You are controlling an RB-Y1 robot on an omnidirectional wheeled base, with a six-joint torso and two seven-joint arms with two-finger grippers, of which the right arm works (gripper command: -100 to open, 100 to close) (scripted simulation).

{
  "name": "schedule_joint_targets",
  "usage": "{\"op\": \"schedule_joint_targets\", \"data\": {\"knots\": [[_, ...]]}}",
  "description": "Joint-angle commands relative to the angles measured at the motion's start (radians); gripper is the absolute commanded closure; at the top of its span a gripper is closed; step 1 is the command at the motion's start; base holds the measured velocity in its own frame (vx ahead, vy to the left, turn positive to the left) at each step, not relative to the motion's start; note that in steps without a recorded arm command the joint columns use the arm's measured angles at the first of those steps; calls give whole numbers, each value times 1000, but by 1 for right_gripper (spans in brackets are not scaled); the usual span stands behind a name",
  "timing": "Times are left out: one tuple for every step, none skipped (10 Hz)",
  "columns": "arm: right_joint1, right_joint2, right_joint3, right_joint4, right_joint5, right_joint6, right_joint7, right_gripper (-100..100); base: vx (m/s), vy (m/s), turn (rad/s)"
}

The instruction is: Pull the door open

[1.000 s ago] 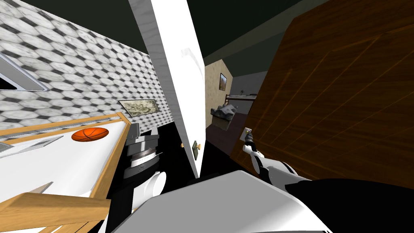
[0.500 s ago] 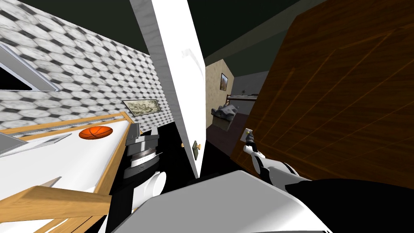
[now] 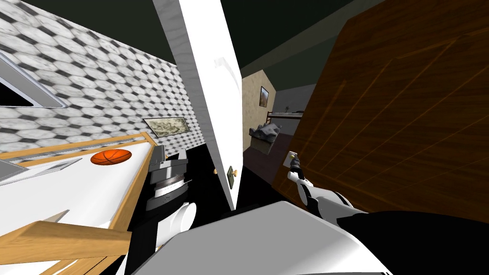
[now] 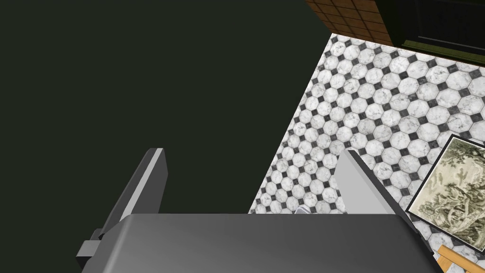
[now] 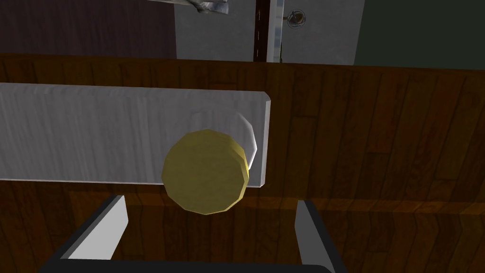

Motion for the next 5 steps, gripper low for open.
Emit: {"op": "schedule_joint_targets", "data": {"knots": [[0,0,0,0,0,0,0,-100,6,13,14],[0,0,0,0,0,0,0,-100,11,34,8],[-1,-1,-3,1,-2,1,1,-100,13,-32,109],[-1,-1,-3,1,-2,1,1,-100,2,-74,114],[-1,-1,-4,2,-2,1,1,-100,-6,-46,37]]}}
